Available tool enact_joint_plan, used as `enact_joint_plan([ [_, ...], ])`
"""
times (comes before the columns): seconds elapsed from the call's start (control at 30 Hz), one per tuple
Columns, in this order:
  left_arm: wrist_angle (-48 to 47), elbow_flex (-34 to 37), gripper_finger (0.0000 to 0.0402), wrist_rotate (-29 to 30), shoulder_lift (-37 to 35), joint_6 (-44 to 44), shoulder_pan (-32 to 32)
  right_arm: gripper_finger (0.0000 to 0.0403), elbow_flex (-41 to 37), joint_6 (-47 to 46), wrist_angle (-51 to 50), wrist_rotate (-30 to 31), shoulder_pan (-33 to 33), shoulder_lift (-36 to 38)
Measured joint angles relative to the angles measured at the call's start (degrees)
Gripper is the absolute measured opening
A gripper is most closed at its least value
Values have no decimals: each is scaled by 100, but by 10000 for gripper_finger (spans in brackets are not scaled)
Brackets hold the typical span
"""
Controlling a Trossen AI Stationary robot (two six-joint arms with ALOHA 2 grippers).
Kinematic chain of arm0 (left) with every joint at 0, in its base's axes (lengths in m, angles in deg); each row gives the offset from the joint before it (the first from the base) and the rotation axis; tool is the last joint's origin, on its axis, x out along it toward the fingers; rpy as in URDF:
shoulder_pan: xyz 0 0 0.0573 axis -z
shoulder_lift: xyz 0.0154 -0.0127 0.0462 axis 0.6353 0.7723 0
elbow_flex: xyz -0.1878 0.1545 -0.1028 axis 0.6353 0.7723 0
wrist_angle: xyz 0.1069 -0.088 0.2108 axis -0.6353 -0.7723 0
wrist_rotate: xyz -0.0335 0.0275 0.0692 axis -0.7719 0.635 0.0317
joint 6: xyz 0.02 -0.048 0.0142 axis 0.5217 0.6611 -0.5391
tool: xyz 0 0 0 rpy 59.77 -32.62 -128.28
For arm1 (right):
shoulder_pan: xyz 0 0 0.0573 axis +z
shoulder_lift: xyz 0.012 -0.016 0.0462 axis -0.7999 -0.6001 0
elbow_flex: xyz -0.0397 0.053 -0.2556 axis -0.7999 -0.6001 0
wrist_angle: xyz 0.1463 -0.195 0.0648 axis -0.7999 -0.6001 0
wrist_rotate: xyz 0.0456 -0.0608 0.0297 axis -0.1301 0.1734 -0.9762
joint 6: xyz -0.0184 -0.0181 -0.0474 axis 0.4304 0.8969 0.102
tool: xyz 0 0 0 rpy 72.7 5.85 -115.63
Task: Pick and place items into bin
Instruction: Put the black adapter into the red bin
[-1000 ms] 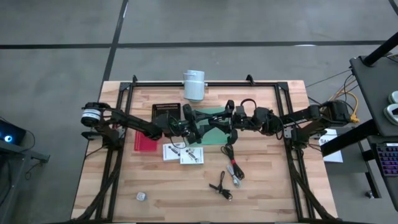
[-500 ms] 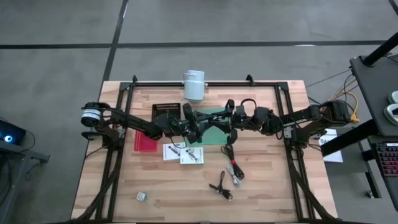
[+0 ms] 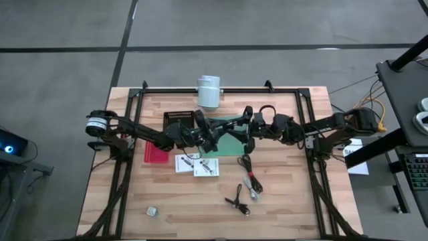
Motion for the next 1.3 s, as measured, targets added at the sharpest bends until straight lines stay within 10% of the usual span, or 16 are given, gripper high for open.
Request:
enact_joint_plan([
  [0.73,-1850,430,135,2233,-1062,820,106,201,-50,905,-2167,-82,49,972],
  [1.3,-6059,383,135,3676,-2298,4519,245,201,-85,1637,-3828,19,44,785],
])
